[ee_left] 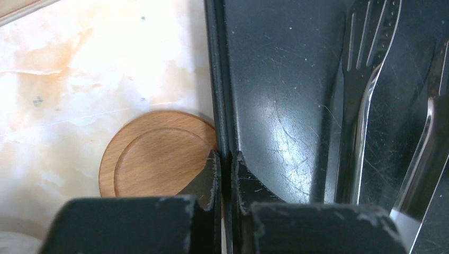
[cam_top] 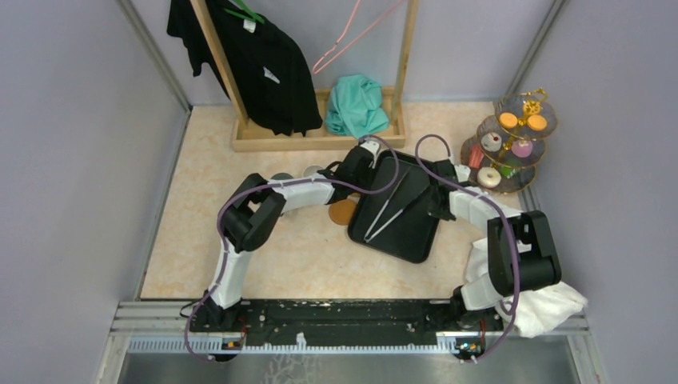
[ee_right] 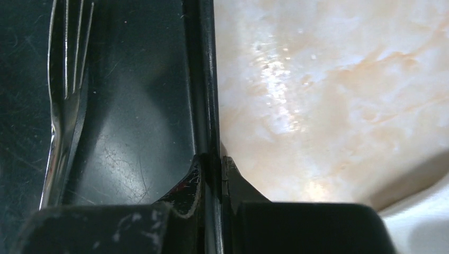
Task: Serve the afternoon tea
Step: Pick up the tray from the center of the board.
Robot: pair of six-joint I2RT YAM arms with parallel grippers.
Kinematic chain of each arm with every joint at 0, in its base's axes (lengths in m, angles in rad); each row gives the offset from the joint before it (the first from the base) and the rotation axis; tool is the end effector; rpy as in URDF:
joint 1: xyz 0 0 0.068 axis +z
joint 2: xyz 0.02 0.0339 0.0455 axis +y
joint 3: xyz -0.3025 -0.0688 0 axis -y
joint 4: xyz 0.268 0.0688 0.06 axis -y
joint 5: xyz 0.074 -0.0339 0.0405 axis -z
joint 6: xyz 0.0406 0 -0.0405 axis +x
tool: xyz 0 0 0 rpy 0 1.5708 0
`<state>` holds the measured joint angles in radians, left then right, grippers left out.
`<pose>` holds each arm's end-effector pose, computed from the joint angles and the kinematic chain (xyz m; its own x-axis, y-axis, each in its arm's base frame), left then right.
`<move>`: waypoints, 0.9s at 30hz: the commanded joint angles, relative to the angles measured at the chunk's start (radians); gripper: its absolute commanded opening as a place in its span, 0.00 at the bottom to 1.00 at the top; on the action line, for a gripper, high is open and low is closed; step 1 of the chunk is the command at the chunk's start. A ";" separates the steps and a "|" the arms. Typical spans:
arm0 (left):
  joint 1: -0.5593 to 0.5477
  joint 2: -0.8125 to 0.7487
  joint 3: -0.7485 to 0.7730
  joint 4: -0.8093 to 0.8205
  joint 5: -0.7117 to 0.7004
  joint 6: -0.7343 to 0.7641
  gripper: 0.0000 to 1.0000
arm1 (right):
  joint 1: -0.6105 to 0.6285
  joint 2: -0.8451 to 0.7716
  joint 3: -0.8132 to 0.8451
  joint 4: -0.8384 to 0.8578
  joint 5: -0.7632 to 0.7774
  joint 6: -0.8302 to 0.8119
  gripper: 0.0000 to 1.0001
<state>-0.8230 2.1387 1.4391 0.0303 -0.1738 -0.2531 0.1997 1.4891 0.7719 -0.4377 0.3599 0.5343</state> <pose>0.3559 -0.3734 0.1711 -0.5662 0.2478 -0.7861 0.5042 0.8586 -0.0925 0.2792 0.0419 0.1816 -0.7951 0.3253 -0.5118 0.4168 0.9062 -0.0715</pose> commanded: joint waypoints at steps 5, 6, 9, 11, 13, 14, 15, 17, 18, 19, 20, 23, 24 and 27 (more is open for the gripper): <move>0.002 -0.042 -0.040 -0.041 0.052 0.025 0.00 | 0.000 -0.068 -0.039 0.070 -0.024 0.043 0.00; 0.003 -0.049 -0.042 -0.039 0.056 0.025 0.00 | 0.001 -0.083 -0.040 0.066 -0.017 0.043 0.00; 0.000 -0.072 -0.051 -0.032 0.061 0.023 0.00 | 0.001 -0.123 -0.043 0.051 -0.007 0.045 0.00; -0.004 -0.088 -0.055 -0.031 0.055 0.023 0.00 | 0.001 -0.153 -0.043 0.045 -0.006 0.047 0.00; -0.008 -0.105 -0.058 -0.030 0.046 0.025 0.00 | 0.001 -0.180 -0.041 0.037 -0.006 0.047 0.00; -0.010 -0.113 -0.061 -0.030 0.043 0.024 0.00 | 0.001 -0.192 -0.038 0.031 -0.007 0.046 0.00; -0.013 -0.125 -0.064 -0.030 0.039 0.025 0.00 | 0.001 -0.204 -0.035 0.025 -0.006 0.046 0.00; -0.017 -0.144 -0.074 -0.025 0.035 0.027 0.00 | 0.001 -0.231 -0.031 0.017 -0.004 0.043 0.00; -0.018 -0.153 -0.080 -0.020 0.033 0.026 0.00 | 0.001 -0.252 -0.030 0.013 -0.003 0.041 0.00; -0.019 -0.162 -0.086 -0.019 0.028 0.025 0.00 | 0.001 -0.264 -0.028 0.009 -0.003 0.039 0.00; -0.021 -0.173 -0.091 -0.018 0.022 0.024 0.00 | 0.001 -0.274 -0.025 0.004 -0.005 0.036 0.00; -0.027 -0.202 -0.106 -0.015 0.008 0.020 0.00 | 0.000 -0.293 -0.012 -0.015 -0.019 0.031 0.00; -0.030 -0.211 -0.108 -0.017 0.003 0.019 0.00 | 0.002 -0.298 -0.009 -0.018 -0.024 0.030 0.00; -0.037 -0.241 -0.119 -0.027 -0.016 0.018 0.00 | 0.013 -0.318 0.003 -0.032 -0.027 0.025 0.00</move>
<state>-0.8333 1.9789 1.3327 0.0143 -0.1825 -0.2760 0.2028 1.2247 0.7116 -0.5152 0.2680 0.5682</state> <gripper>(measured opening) 0.038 0.060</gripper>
